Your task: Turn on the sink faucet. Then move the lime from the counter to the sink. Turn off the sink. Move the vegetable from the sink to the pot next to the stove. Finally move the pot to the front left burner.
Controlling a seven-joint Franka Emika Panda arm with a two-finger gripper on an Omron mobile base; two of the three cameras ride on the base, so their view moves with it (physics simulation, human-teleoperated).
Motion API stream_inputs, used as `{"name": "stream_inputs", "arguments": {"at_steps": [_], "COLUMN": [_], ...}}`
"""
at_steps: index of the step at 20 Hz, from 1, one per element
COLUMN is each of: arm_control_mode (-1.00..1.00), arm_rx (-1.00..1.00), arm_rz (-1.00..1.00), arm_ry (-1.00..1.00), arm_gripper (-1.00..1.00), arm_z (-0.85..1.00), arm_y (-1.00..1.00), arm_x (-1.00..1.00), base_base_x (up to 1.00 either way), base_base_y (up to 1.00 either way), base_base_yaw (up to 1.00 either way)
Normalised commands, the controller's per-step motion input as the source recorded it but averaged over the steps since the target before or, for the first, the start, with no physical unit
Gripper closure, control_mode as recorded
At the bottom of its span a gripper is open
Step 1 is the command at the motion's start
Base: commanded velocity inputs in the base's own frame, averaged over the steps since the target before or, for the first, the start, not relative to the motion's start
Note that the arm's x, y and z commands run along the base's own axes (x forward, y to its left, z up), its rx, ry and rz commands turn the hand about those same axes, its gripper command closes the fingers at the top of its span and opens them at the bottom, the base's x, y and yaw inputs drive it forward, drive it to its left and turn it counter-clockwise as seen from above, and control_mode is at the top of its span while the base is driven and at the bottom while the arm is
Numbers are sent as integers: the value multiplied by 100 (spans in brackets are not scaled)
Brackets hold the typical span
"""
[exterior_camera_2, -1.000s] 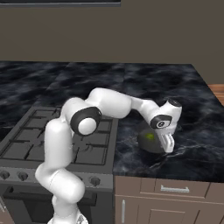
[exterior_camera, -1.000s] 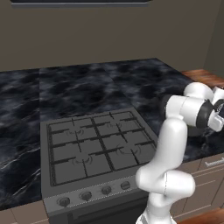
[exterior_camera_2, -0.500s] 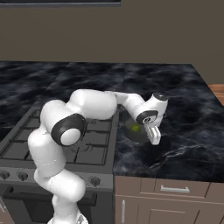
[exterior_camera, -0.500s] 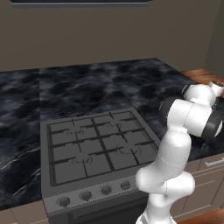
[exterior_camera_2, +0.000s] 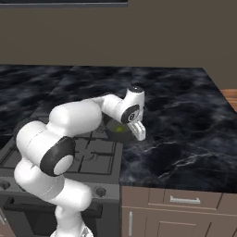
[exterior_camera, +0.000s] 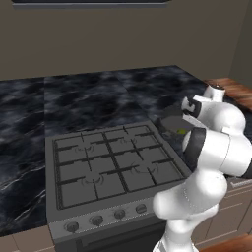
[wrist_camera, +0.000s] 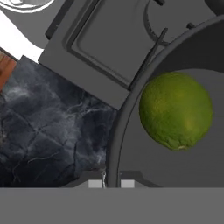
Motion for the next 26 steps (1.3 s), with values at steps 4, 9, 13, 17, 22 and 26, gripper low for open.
{"name": "stream_inputs", "arguments": {"at_steps": [4,9,13,17,22,26], "arm_control_mode": [-100,-100,-100,-100,-100,-100], "arm_rx": [-12,-11,-9,-8,-6,-1], "arm_rz": [21,23,24,24,23,20], "arm_ry": [0,0,1,0,1,2], "arm_gripper": [100,100,100,100,100,100], "arm_z": [30,19,5,0,0,0], "arm_y": [100,100,100,100,100,100], "arm_x": [10,2,0,0,0,1], "base_base_x": [0,0,0,0,0,0], "base_base_y": [0,0,0,0,0,0], "base_base_yaw": [0,0,0,0,0,0]}}
